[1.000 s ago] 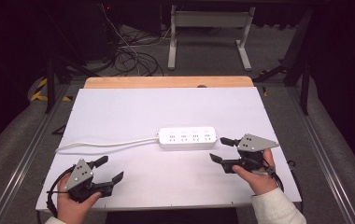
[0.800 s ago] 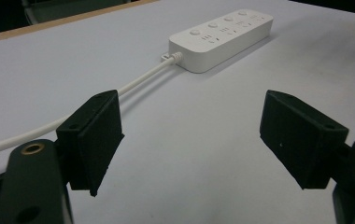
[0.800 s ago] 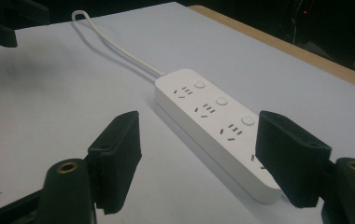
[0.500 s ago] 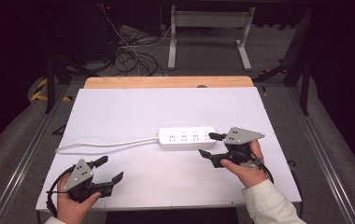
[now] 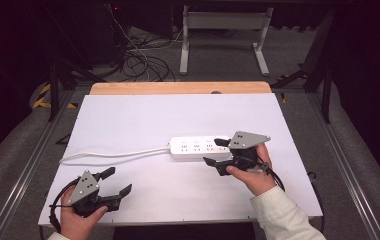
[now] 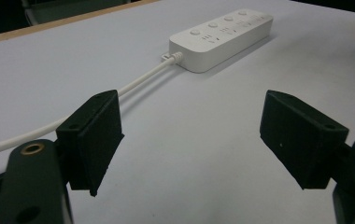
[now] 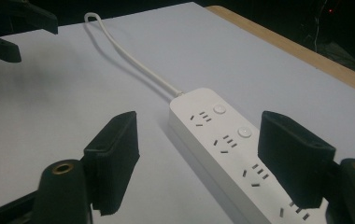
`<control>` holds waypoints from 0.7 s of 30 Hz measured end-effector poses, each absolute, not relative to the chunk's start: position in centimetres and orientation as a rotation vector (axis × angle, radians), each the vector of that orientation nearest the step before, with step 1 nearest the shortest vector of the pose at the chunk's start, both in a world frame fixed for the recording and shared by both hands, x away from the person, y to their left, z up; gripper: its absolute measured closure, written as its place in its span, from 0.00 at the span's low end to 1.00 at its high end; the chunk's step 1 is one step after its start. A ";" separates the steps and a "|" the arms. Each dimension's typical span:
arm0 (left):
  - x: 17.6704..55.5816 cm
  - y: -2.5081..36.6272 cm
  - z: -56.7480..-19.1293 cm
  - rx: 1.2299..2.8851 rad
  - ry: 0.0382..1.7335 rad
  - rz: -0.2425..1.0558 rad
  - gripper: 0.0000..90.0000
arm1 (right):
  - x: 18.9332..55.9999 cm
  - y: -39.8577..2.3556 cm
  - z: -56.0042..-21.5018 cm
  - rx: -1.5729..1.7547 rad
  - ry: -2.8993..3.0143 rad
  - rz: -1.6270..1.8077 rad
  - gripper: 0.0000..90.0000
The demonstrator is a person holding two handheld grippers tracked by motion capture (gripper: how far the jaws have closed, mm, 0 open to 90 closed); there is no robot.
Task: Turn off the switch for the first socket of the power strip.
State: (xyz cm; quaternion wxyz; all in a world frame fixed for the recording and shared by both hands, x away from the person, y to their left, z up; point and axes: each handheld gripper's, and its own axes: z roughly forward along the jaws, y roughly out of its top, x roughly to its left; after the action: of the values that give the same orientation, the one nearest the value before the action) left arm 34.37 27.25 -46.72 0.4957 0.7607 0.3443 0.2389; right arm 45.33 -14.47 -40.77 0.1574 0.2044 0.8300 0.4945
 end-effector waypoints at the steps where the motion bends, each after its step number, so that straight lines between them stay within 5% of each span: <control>1: 34.4 27.2 -46.7 1.842 0.836 0.578 0.24 | 45.4 -14.4 -40.8 0.586 2.375 1.417 0.32; 8: 34.4 27.2 -46.8 1.841 0.846 0.569 0.24 | 45.9 -13.9 -40.8 0.640 2.410 1.445 0.30; 11: 34.3 27.2 -46.8 1.840 0.848 0.570 0.24 | 45.8 -13.3 -40.2 0.588 2.444 1.394 0.49; 21: 34.4 27.3 -46.8 1.839 0.859 0.568 0.24 | 46.9 -12.0 -39.0 0.585 2.473 1.438 0.79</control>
State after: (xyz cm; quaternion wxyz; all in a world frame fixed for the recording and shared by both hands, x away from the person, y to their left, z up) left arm 34.36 27.28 -46.84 0.4944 0.7584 0.3543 0.2343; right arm 46.92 -11.98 -38.98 0.1105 0.1991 0.8419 0.4893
